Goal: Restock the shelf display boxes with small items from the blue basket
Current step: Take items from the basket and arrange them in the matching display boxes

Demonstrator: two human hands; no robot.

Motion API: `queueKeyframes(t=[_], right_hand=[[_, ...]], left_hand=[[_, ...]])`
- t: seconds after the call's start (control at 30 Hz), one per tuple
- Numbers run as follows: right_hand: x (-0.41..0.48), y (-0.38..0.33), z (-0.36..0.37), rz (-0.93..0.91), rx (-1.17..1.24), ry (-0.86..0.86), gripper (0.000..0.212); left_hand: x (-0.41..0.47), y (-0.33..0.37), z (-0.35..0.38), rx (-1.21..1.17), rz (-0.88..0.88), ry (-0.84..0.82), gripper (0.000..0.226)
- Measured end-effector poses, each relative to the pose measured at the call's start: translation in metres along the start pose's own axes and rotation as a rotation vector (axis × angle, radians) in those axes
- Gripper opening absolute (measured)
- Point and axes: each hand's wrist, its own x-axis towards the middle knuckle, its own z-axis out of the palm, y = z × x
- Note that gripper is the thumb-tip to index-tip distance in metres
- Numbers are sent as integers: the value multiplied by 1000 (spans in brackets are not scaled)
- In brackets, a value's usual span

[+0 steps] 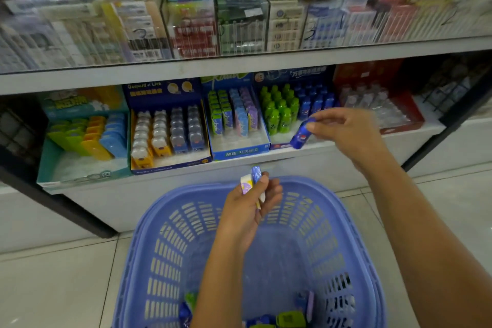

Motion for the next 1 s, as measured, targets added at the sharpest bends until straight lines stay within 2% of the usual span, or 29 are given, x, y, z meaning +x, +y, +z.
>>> queueKeyframes(t=[0.1,0.3,0.53,0.8,0.9,0.97,1.0], right_hand=[[42,15,-18,-83,-162,141,13],[93,36,-8,-107,-269,4,29],[115,47,-6,-51,-281,-103,30],[107,45,-5,-1,-308,-98,35],[81,30,-2,-115,-456,-30,38],[53,17,4,-166,-376,-26,29],[36,10,8,-157,-281,-100,23]], left_hand=[[1,2,3,10,-10,8,15],[4,1,8,65,-46,-11,20],[9,4,10,62,-45,-54,20],[3,4,20,78,-35,-97,19],[-2,7,16,62,-1,-114,17],[-4,10,12,39,14,-101,15],[-5,12,11,36,22,-87,15]])
